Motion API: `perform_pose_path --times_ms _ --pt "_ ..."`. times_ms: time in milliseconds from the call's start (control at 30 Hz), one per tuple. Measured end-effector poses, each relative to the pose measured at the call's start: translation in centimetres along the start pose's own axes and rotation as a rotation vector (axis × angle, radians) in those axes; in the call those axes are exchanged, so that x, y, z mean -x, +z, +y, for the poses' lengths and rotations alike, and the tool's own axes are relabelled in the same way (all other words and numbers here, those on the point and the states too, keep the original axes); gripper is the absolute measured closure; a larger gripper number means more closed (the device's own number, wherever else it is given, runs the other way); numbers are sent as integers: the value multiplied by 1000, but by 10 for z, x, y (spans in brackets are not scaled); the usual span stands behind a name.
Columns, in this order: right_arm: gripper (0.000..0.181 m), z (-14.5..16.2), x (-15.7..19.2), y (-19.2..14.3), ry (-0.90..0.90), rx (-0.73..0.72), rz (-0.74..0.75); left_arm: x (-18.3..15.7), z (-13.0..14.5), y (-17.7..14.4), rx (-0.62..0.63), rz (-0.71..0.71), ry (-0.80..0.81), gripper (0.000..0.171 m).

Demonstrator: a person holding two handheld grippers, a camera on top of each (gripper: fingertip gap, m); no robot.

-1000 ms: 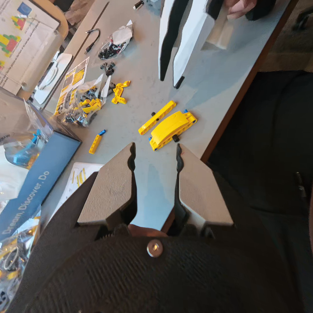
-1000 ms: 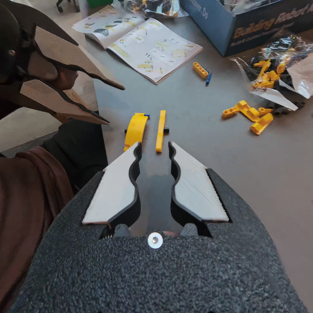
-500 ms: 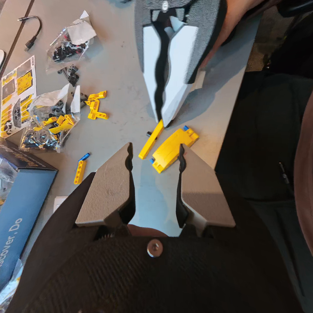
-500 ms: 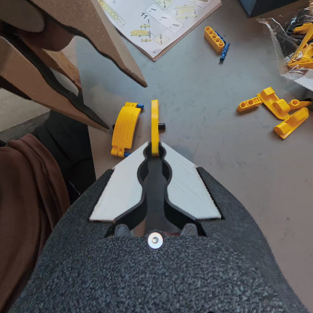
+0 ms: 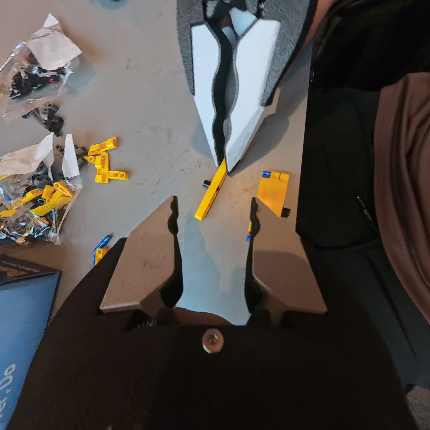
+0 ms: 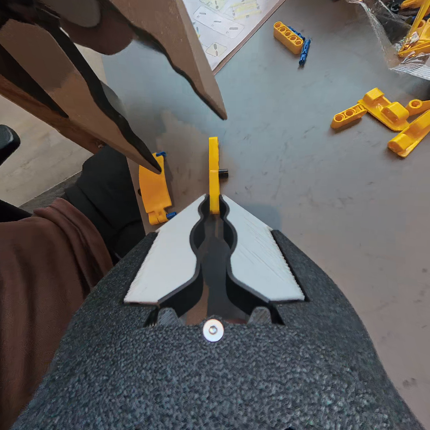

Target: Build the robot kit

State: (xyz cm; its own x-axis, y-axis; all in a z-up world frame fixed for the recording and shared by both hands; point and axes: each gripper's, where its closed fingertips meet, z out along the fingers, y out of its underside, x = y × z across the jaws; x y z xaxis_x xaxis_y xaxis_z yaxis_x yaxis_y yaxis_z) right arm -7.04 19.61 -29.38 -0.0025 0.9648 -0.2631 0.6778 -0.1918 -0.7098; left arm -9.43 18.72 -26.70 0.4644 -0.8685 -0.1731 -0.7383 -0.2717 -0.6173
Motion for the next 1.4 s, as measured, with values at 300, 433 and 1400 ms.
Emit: perform_pose_path --times_ms 300,433,1400 --pt "174 5 17 3 -54 37 -104 -34 19 -4 59 -31 66 93" --pt "161 4 21 1 -41 30 -148 -36 32 6 104 -55 68 91" --pt "133 17 31 -3 -260 40 16 -28 34 5 -28 166 -89 115"
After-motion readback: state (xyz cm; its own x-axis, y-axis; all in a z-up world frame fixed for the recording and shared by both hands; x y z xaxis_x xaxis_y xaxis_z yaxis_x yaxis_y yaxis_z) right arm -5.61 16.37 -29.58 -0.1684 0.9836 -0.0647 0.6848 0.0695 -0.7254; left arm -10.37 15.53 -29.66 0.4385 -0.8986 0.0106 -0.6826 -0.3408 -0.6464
